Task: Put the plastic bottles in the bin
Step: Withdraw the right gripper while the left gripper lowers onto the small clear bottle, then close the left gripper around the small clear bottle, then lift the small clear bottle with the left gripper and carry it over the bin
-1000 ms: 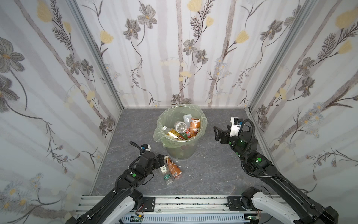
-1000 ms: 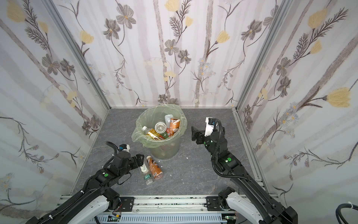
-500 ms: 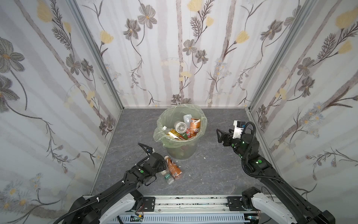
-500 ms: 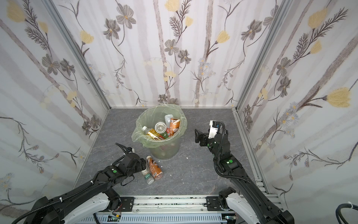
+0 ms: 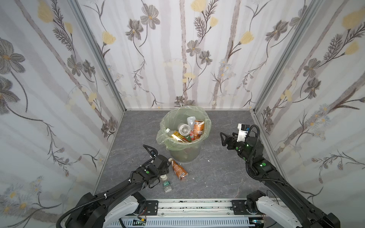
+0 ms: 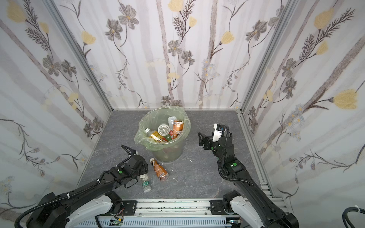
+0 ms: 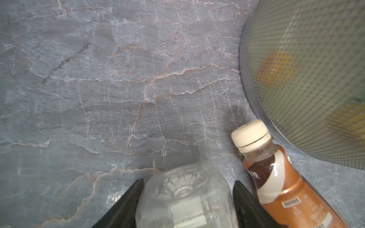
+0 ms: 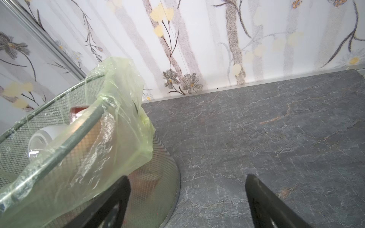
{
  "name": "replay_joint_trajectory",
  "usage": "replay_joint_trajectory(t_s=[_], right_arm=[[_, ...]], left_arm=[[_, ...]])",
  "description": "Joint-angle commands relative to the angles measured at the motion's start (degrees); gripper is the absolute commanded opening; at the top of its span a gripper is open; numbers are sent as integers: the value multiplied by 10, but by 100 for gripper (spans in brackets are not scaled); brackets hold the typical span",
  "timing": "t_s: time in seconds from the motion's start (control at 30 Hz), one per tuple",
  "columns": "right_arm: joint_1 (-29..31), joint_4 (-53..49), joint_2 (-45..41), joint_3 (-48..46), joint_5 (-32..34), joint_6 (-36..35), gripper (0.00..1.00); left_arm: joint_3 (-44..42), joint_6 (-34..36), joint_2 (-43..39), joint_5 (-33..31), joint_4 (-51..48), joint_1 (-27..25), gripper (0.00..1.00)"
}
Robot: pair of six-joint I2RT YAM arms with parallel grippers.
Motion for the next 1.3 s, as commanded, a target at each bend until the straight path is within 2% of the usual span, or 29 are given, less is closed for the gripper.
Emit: replay_joint_trajectory(t_s=[0.0, 0.2, 0.43, 0.53, 0.67, 1.0, 1.1, 1.27], right_arm=[[-1, 19, -1, -2, -10, 6, 91], [-2, 18, -4, -6, -10, 9, 91], [-3, 9, -11, -8, -10, 8, 91], [-4, 6, -15, -9, -11, 7, 91], [-4, 2, -16, -10, -11, 8, 91], [-5, -1, -16, -13, -18, 11, 91], [-5, 2, -15, -17, -21, 15, 91], [-5, -3, -16, -20, -23, 18, 91]], left_arm=[[2, 0, -2, -10, 7, 0, 67], [8, -9, -3, -31, 13, 0, 62], [32, 14, -11, -39, 11, 4, 58], [42, 18, -22, -43, 11, 6, 54], [50, 32, -55, -43, 7, 8, 53], [94, 99, -174, 17, -20, 17, 51], [104, 125, -199, 61, -21, 20, 51], [130, 126, -233, 105, -34, 22, 50]])
